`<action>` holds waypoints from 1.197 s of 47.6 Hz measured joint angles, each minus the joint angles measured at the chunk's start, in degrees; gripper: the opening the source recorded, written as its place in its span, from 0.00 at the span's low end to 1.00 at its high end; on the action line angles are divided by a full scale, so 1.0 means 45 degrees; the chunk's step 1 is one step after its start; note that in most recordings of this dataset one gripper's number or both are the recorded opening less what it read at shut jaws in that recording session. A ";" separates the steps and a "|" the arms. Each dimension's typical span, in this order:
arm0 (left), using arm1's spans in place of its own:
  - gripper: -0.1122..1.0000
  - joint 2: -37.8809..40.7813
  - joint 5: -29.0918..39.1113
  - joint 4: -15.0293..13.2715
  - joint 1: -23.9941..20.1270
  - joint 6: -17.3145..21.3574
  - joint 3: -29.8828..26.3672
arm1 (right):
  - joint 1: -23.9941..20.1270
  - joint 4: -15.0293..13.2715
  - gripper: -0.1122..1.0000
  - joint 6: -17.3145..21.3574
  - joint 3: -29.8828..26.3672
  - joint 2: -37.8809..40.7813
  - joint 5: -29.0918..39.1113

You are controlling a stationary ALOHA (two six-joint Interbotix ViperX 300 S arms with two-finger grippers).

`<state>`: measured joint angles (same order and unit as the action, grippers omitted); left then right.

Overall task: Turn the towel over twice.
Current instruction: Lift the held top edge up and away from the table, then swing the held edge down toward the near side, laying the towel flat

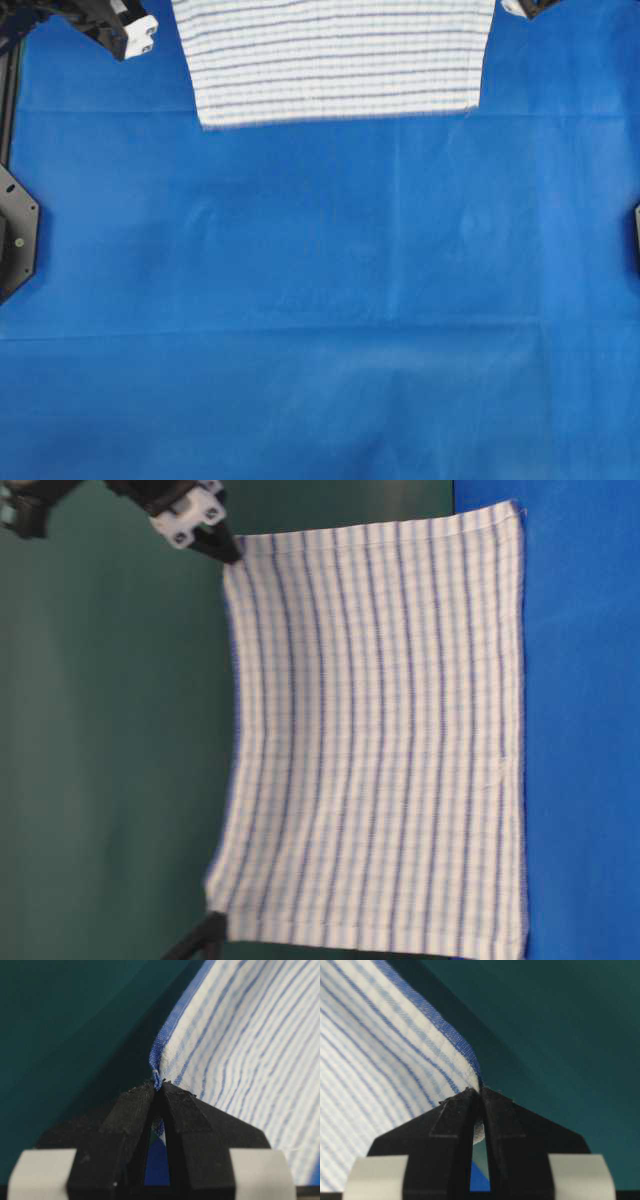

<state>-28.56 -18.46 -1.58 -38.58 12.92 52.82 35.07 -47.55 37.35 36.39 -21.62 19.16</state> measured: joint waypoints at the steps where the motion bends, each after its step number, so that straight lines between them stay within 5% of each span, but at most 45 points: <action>1: 0.14 -0.0215 0.0098 0.0000 0.0098 0.0000 0.0000 | -0.0117 0.0000 0.17 0.0000 0.0000 -0.0117 0.0039; 17: 0.14 -0.2070 0.1191 0.0000 0.1895 -0.0020 0.0605 | -0.2969 0.0195 0.17 0.0195 0.0664 -0.1562 0.2363; 33: 0.14 -0.3125 0.1719 0.0000 0.4551 -0.0430 0.2637 | -0.7520 0.2070 0.17 0.1113 0.1367 -0.1992 0.4941; 57: 0.14 -0.1426 0.1504 0.0000 0.9961 -0.2188 0.4063 | -1.1777 0.2520 0.17 0.6895 0.3242 0.0176 0.4043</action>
<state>-34.98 -11.69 -1.58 6.24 3.08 71.10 -17.93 -36.21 68.38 50.98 -20.83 37.35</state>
